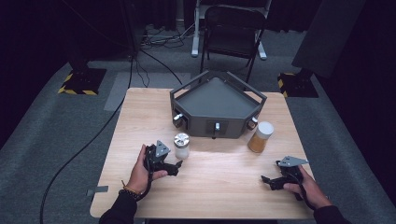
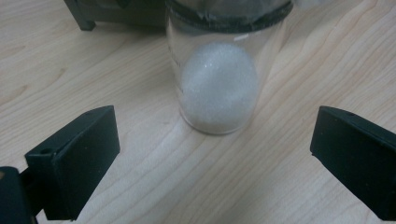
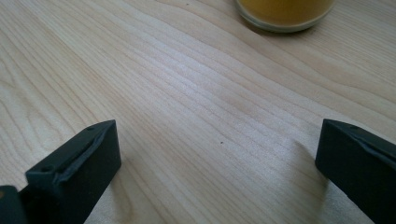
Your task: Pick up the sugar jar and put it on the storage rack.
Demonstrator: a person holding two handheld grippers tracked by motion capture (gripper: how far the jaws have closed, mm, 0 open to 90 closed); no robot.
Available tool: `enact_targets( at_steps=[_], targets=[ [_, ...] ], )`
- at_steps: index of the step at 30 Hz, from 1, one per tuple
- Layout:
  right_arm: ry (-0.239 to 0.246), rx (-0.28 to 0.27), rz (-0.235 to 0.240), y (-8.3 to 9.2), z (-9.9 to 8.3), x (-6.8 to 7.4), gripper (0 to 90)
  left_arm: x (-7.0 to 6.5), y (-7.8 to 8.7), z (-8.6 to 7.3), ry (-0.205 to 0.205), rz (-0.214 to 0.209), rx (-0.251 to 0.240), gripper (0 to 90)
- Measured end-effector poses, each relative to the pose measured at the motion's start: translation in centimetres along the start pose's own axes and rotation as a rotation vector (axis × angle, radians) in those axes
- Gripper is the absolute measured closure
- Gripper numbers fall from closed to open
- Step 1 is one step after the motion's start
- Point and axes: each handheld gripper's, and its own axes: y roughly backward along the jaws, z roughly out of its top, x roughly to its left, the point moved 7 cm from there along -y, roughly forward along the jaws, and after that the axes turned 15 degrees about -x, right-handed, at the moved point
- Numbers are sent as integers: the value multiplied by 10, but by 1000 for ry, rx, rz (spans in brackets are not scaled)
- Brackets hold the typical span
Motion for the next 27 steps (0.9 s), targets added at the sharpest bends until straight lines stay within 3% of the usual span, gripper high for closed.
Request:
enact_targets(
  at_steps=[27],
  targets=[
    [2, 0, 3, 0, 0, -1, 0, -2, -30, 11, 3, -21, 0, 8]
  ],
)
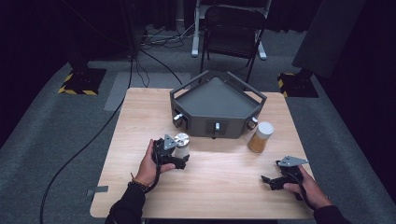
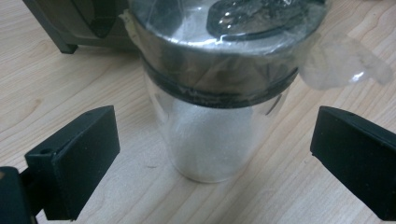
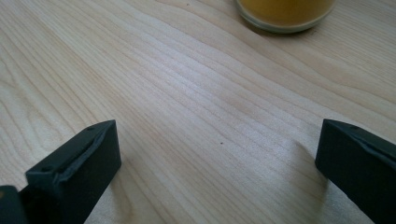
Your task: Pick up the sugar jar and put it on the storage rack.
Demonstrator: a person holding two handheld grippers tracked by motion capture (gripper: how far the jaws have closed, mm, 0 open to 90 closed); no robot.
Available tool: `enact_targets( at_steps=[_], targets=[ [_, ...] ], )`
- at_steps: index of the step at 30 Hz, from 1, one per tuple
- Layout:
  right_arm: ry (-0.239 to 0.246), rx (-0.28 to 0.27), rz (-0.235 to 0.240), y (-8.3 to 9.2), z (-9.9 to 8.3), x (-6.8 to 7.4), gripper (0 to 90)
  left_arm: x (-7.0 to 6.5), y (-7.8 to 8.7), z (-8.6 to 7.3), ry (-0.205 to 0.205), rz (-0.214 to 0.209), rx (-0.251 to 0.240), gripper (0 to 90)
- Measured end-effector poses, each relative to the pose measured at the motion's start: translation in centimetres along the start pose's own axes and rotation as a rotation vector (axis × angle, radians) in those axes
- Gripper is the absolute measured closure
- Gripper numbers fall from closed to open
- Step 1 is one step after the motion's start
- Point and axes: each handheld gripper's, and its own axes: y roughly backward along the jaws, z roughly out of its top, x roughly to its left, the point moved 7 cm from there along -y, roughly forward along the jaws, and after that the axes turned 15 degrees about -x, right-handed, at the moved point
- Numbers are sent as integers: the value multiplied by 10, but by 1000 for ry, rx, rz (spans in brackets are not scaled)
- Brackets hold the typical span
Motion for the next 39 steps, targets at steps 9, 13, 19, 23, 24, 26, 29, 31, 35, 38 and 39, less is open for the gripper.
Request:
enact_targets(
  at_steps=[9, 13, 19, 23, 24, 26, 29, 31, 35, 38, 39],
  targets=[
    [1, 0, 2, 0, 0, 0, 0, 0, -7, 2, 7, -5, -8, 8],
    [1, 0, 2, 0, 0, 0, 0, -1, -10, 3, 14, -8, -17, 8],
    [1, 0, 2, 0, 0, 0, 0, -1, -14, 2, 40, -1, -43, 12],
    [2, 0, 2, 0, 0, 0, 0, -3, -15, 2, 41, 23, -63, 30],
    [2, 0, 3, 0, 0, 0, 0, -4, -16, 2, 46, 27, -70, 35],
    [2, 0, 3, 0, 0, -1, 0, -3, -17, 2, 50, 26, -72, 52],
    [2, 0, 3, 0, 0, -1, 0, -4, -19, 0, 50, 40, -77, 94],
    [2, 0, 3, 0, 0, 0, 0, -3, -20, -1, 61, 39, -85, 113],
    [2, 0, 3, 0, 0, -1, 0, -3, -23, -3, 64, 27, -80, 168],
    [2, 0, 3, 0, 0, 0, 0, -4, -26, -3, 46, 23, -73, 219],
    [2, 0, 3, 0, 0, 0, 0, -4, -26, -3, 46, 23, -73, 234]
  ],
)
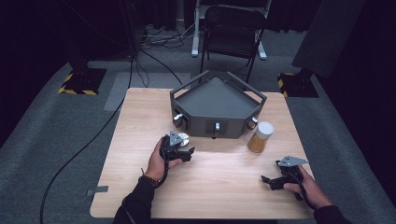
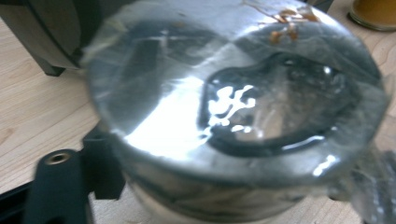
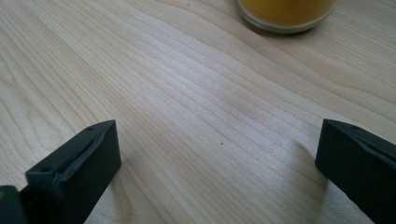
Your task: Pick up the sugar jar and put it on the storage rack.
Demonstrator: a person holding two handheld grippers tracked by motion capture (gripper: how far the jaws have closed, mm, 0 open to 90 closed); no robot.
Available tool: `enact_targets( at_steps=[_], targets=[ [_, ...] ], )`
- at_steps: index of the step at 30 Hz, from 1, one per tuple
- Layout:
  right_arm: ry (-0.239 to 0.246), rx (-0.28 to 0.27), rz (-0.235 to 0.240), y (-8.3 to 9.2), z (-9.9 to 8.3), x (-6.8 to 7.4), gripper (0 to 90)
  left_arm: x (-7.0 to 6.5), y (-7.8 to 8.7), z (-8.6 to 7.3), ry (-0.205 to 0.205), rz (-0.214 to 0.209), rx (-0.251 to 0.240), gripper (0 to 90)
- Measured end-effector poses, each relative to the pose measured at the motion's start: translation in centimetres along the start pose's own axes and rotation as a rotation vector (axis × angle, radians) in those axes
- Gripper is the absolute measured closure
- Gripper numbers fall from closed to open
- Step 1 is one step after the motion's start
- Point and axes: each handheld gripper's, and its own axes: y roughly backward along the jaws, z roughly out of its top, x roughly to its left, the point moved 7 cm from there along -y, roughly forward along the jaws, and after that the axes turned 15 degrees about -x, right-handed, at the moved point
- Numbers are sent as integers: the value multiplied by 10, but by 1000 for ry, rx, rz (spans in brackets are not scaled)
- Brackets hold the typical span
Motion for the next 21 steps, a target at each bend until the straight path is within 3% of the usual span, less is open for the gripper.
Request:
enact_targets(
  at_steps=[4, 16, 21],
  targets=[
    [0, 0, 0, 0, 0, 0, 0, 4, 1, -1, 22, 5, -14, 298],
    [0, 0, 0, 0, 0, 0, 0, -1, 0, -2, 16, 32, -27, 304],
    [0, 0, 0, 0, 0, 0, 0, 1, -1, -1, 29, 23, -30, 305]
  ],
)
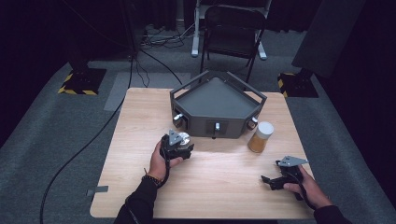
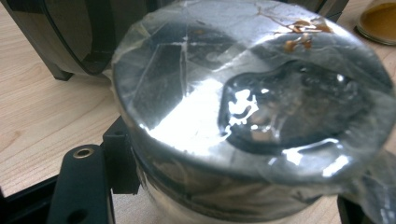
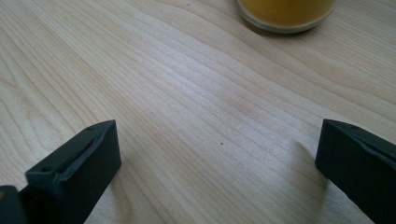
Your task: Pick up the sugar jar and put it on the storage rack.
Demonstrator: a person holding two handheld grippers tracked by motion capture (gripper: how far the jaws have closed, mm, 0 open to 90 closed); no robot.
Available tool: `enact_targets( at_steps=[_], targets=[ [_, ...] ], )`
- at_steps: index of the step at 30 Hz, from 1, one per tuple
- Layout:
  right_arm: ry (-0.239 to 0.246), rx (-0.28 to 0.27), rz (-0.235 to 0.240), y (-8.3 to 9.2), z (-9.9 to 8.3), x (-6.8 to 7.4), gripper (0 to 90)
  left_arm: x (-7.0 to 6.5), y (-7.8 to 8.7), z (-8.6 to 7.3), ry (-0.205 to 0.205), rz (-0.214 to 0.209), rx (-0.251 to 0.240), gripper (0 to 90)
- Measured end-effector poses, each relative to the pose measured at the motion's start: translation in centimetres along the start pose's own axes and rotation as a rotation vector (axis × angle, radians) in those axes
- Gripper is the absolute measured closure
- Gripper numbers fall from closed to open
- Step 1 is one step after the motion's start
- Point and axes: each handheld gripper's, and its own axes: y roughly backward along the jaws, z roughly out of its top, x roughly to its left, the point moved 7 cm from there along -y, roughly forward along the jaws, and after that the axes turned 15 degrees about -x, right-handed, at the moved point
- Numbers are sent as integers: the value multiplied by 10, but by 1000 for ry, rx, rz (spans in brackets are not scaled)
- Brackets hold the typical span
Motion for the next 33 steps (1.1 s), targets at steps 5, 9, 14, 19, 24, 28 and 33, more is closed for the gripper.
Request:
enact_targets(
  at_steps=[5, 9, 14, 19, 24, 28, 33],
  targets=[
    [0, 0, 0, 0, 0, 0, 0, 1, 2, 2, 12, 4, -21, 306],
    [1, 0, 2, 0, 0, 0, 0, 0, 5, 6, 1, 5, -30, 306],
    [1, 0, 1, 0, 0, 0, 0, -2, 8, 11, -13, -4, -34, 306],
    [1, 0, 1, 0, 0, 0, 0, -4, 9, 18, -23, -18, -36, 306],
    [1, 0, 1, 0, 0, 0, 0, -11, 9, 25, -44, -34, -38, 306],
    [1, 0, 1, 0, 0, 0, 0, -15, 8, 30, -46, -47, -42, 306],
    [1, 0, 1, 0, 0, 0, 0, -20, 7, 36, -41, -57, -47, 307]
  ],
)
